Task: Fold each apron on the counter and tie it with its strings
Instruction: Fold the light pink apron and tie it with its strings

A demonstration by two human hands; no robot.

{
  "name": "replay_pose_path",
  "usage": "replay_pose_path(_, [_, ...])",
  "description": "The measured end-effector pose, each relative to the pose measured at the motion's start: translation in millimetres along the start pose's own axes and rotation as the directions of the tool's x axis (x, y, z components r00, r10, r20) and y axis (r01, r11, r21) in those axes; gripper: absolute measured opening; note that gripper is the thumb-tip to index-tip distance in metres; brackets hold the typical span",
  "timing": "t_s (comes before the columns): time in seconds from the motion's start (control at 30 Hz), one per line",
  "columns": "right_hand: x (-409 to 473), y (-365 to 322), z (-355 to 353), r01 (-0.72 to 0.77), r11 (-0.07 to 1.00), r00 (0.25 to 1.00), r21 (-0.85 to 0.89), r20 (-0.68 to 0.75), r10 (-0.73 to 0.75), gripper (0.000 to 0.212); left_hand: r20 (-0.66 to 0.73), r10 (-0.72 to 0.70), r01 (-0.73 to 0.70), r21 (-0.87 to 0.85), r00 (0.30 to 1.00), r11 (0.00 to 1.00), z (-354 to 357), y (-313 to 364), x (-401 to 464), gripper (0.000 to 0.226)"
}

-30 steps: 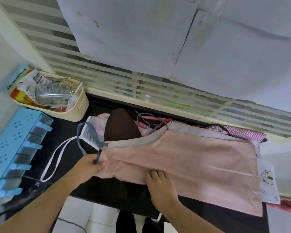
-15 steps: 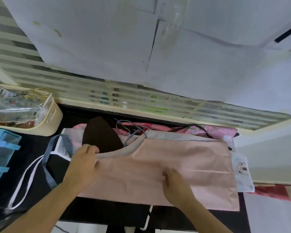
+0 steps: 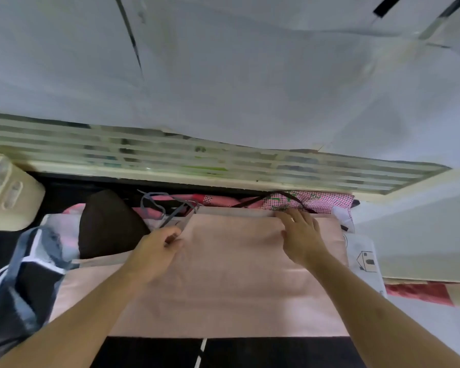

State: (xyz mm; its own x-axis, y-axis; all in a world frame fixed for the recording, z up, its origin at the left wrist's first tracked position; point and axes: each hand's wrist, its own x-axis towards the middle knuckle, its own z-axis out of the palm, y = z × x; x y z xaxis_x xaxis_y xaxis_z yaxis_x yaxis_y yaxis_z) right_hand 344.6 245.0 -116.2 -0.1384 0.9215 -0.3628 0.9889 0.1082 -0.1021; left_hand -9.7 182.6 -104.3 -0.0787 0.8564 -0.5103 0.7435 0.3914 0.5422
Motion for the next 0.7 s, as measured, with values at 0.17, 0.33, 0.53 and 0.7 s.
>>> replay_pose_path(0.17, [14.6,17.3,-5.7,0.028,0.999,0.987,0.029,-0.158,-0.023,0.015,-0.153,0.077,-0.071,0.039,0.985,0.997,-9.4,12.5,7.4,0.011])
replay_pose_path(0.33, [19.5,14.7,-12.5,0.082,0.983,0.887,0.163,-0.462,0.003,0.007,-0.284,0.087,-0.074,0.057,0.955,0.996,-6.0,21.5,11.0,0.010])
replay_pose_path(0.53, [-3.9,-18.3,-3.1,-0.005,0.987,0.905,0.160,-0.419,0.072,0.057,-0.502,0.182,0.000,0.340,0.845,0.940,20.4,19.3,1.8,0.033])
replay_pose_path(0.7, [-73.4,-83.4,40.0,0.201,0.958,0.948,0.206,-0.286,-0.138,0.073,-0.204,0.292,-0.204,0.366,0.934,0.908,64.3,14.2,-22.8,0.048])
